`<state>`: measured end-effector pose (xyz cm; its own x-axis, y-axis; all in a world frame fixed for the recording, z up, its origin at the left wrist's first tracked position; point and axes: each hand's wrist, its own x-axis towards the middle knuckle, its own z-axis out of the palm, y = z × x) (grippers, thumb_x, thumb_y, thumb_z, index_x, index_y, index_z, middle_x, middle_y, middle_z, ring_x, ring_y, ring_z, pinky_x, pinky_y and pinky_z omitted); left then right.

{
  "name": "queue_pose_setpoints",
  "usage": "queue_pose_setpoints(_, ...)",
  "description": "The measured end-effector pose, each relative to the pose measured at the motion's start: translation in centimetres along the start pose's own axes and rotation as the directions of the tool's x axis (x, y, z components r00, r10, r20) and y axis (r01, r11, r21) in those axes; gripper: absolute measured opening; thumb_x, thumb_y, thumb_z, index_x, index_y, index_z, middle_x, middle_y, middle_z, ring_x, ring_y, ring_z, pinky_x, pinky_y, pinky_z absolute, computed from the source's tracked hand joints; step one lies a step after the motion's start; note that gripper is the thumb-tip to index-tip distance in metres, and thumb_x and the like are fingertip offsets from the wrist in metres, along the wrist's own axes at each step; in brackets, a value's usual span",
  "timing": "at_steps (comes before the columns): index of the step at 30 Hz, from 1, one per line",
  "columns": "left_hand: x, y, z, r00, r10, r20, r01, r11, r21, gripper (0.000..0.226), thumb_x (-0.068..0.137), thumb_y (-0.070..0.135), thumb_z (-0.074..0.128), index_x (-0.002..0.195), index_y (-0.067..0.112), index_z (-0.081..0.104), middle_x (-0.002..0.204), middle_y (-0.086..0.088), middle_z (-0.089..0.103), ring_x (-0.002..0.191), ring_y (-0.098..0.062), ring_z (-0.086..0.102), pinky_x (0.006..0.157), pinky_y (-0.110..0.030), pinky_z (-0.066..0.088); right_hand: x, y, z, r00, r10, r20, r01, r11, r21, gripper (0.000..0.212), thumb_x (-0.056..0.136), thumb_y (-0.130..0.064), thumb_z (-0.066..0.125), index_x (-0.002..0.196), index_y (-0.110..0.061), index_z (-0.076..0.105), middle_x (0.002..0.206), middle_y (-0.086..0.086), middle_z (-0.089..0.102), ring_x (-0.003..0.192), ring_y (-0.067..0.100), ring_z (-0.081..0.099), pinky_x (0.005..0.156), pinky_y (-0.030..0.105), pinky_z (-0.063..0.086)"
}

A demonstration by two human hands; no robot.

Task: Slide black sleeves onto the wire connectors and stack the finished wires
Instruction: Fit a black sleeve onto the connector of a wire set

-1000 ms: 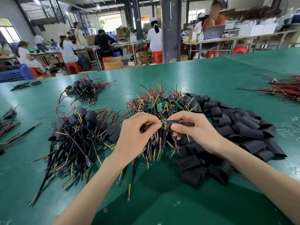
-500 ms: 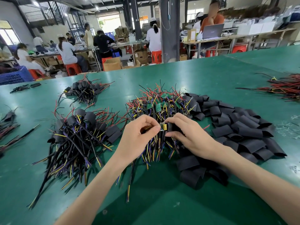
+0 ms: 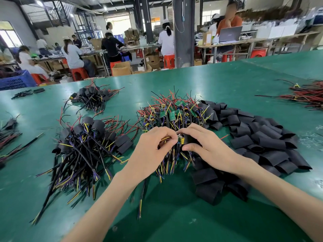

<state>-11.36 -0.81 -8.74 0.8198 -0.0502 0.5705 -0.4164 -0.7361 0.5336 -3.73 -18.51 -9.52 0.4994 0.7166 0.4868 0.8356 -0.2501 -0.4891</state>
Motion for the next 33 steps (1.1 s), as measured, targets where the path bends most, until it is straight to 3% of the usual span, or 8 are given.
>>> queue_pose_setpoints(5, 0.0, 0.5, 0.5, 0.993, -0.101, -0.062, 0.09, 0.983, -0.158, 0.012, 0.085, 0.007, 0.066, 0.086, 0.019, 0.064, 0.078, 0.01, 0.066, 0.07, -0.008, 0.059, 0.069, -0.019, 0.046, -0.1, -0.4, 0.2, 0.997, -0.04, -0.072, 0.038, 0.999, -0.034, 0.031, 0.089, -0.009, 0.06, 0.117, 0.001, 0.054, 0.098, 0.003, 0.048, 0.088, 0.011, 0.044, 0.084, 0.011, 0.034)
queue_pose_setpoints(11, 0.1, 0.7, 0.7, 0.97, -0.218, -0.106, 0.165, 0.915, -0.368, 0.016, 0.086, 0.006, 0.066, 0.086, 0.022, 0.064, 0.075, 0.01, 0.064, 0.063, -0.012, 0.054, 0.066, -0.027, 0.045, -0.1, -0.6, 0.2, 0.992, -0.047, -0.121, 0.038, 0.996, -0.077, 0.031, 0.086, -0.009, 0.063, 0.115, 0.001, 0.056, 0.1, 0.011, 0.053, 0.09, 0.016, 0.047, 0.084, 0.026, 0.039)
queue_pose_setpoints(17, 0.4, 0.6, 0.6, 0.956, -0.283, -0.077, 0.194, 0.806, -0.559, 0.018, 0.084, -0.002, 0.065, 0.094, 0.013, 0.06, 0.072, 0.005, 0.062, 0.049, -0.011, 0.049, 0.052, -0.018, 0.044, -0.1, -0.4, 0.1, 0.99, -0.046, -0.132, 0.036, 0.996, -0.08, 0.035, 0.088, -0.012, 0.061, 0.12, -0.001, 0.055, 0.102, 0.0, 0.045, 0.092, 0.01, 0.045, 0.089, 0.006, 0.03)
queue_pose_setpoints(23, 0.5, 0.0, 0.5, 0.924, -0.383, -0.004, 0.314, 0.763, -0.565, 0.014, 0.079, 0.009, 0.074, 0.08, 0.022, 0.069, 0.067, 0.01, 0.066, 0.056, 0.0, 0.054, 0.052, -0.01, 0.04, -0.1, -0.7, 0.1, 0.994, -0.047, -0.097, 0.041, 0.997, -0.071, 0.034, 0.087, -0.009, 0.061, 0.12, 0.0, 0.055, 0.103, 0.005, 0.049, 0.092, 0.011, 0.046, 0.088, 0.006, 0.031)
queue_pose_setpoints(28, 0.3, 0.1, 1.1, 0.943, -0.332, -0.019, 0.27, 0.797, -0.54, 0.021, 0.077, 0.002, 0.074, 0.078, 0.021, 0.068, 0.072, 0.009, 0.07, 0.066, -0.001, 0.06, 0.063, -0.011, 0.046, -0.1, -1.3, 0.3, 0.998, -0.053, -0.047, 0.05, 0.997, -0.06, 0.033, 0.088, -0.009, 0.06, 0.119, 0.002, 0.055, 0.1, 0.002, 0.046, 0.09, 0.011, 0.045, 0.086, 0.01, 0.032)
queue_pose_setpoints(33, 0.4, 0.0, 1.1, 0.942, -0.335, -0.024, 0.266, 0.788, -0.555, 0.017, 0.079, 0.003, 0.073, 0.082, 0.018, 0.067, 0.073, 0.008, 0.069, 0.064, -0.001, 0.058, 0.058, -0.01, 0.043, -0.1, -1.6, 0.3, 0.998, -0.025, -0.057, 0.023, 0.999, -0.035, 0.034, 0.088, -0.014, 0.059, 0.119, 0.001, 0.055, 0.1, 0.001, 0.046, 0.09, 0.01, 0.045, 0.085, 0.008, 0.031)
